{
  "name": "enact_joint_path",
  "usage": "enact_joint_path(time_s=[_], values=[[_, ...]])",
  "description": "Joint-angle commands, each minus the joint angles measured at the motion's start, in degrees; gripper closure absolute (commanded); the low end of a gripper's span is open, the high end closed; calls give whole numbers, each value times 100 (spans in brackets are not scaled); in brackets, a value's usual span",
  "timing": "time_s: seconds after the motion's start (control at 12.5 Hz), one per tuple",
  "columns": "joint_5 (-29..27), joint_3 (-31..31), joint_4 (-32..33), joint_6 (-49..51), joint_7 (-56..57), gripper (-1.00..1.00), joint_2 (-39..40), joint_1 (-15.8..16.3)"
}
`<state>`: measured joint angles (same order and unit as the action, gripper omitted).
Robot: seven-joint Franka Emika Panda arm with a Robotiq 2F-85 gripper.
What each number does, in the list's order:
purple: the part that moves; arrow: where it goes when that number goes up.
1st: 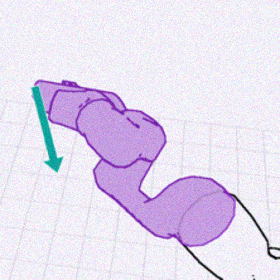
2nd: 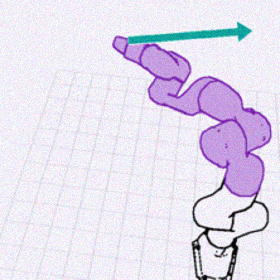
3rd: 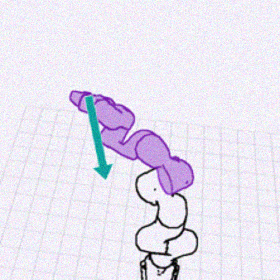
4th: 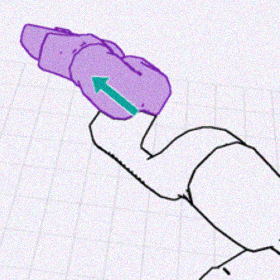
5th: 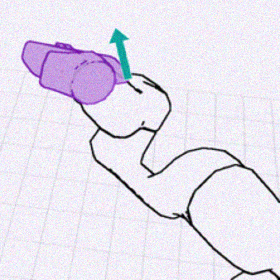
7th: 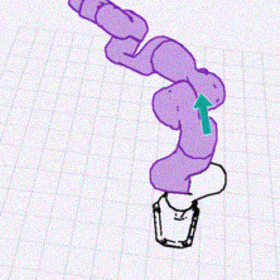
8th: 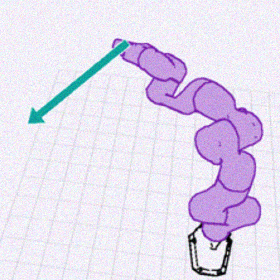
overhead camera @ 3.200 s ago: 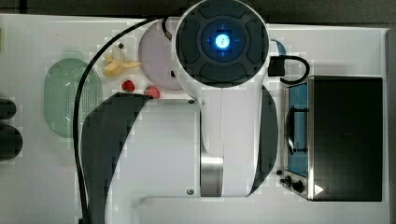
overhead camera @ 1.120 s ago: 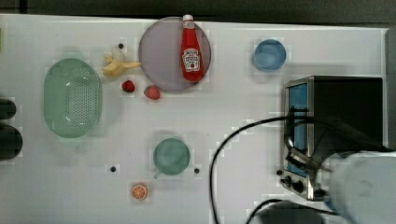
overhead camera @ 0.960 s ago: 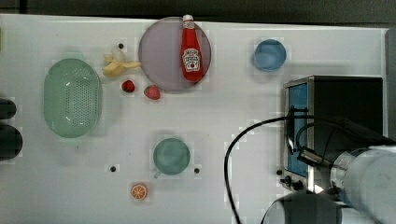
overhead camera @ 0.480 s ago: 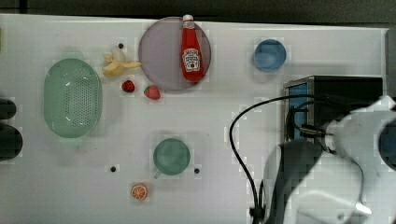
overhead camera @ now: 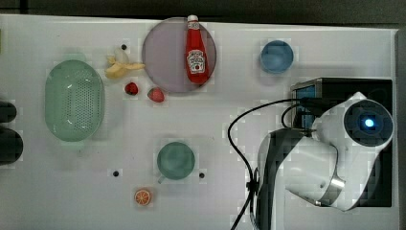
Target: Flap open oven.
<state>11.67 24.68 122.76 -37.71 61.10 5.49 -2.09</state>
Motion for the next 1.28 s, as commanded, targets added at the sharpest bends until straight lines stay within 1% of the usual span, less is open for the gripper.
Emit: enact_joint_path(time_s=[0.08,0.24,0.56,0.72,0.88,1.12,1.28], values=[[-17,59,256,-708,250,65,178,-25],[-12,69,379,-1068,248,65,305,-25],[-8,58,462,-1111,90,65,446,-17],[127,27,496,-1100,-65,65,432,68],[439,-35,556,-1095,-398,65,425,219],[1178,-157,729,-1079,-1405,65,426,522],[1450,-288,884,-1081,-1885,65,433,683]])
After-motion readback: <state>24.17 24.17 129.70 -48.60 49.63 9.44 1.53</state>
